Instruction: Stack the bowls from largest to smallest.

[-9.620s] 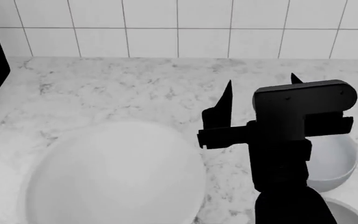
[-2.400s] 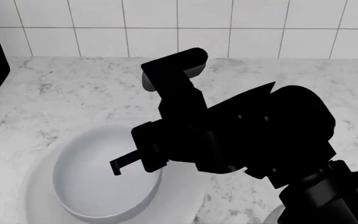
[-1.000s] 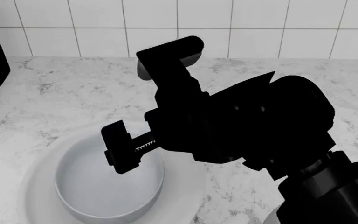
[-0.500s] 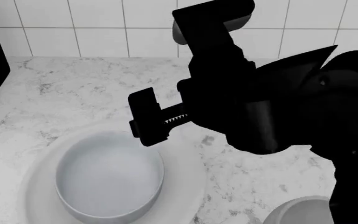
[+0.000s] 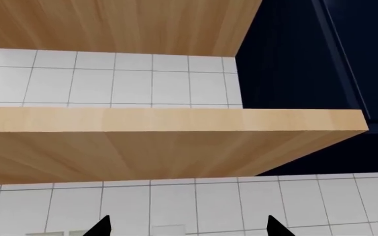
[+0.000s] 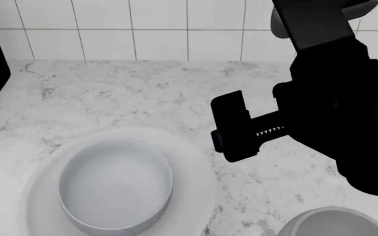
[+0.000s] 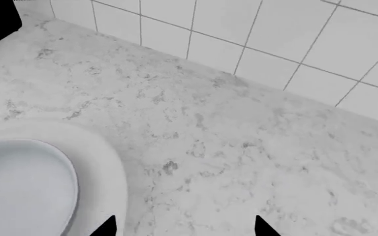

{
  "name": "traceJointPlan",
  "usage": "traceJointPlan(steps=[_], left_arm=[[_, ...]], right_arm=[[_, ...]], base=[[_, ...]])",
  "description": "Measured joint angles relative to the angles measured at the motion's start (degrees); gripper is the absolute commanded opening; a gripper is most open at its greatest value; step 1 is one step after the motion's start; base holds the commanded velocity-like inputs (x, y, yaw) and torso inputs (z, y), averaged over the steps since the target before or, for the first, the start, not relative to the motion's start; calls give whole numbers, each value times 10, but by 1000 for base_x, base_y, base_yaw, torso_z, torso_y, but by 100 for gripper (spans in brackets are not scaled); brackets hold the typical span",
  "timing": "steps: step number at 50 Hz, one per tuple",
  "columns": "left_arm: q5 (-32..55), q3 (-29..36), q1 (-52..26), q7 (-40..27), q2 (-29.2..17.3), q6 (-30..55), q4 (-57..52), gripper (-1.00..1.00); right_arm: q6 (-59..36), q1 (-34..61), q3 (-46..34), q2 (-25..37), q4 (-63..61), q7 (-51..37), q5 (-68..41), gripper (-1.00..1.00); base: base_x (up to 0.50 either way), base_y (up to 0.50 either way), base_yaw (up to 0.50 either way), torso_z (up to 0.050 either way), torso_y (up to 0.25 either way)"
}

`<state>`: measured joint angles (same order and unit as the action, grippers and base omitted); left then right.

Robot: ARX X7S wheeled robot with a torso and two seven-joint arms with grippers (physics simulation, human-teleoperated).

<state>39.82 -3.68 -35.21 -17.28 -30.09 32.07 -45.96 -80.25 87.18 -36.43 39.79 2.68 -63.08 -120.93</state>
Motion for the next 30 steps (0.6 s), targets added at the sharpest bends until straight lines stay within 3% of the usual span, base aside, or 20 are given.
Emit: traceJointPlan(steps=[15,30], left_arm=[[-9,11,3,4,6,-12,8,100],[-20,26,-3,7,13,-21,21,100]], right_arm=[[19,35,-59,106,-53,-105,-152,100],[33,48,-101,192,-97,-152,-231,100]], base=[[0,0,0,0,0],[0,0,0,0,0]])
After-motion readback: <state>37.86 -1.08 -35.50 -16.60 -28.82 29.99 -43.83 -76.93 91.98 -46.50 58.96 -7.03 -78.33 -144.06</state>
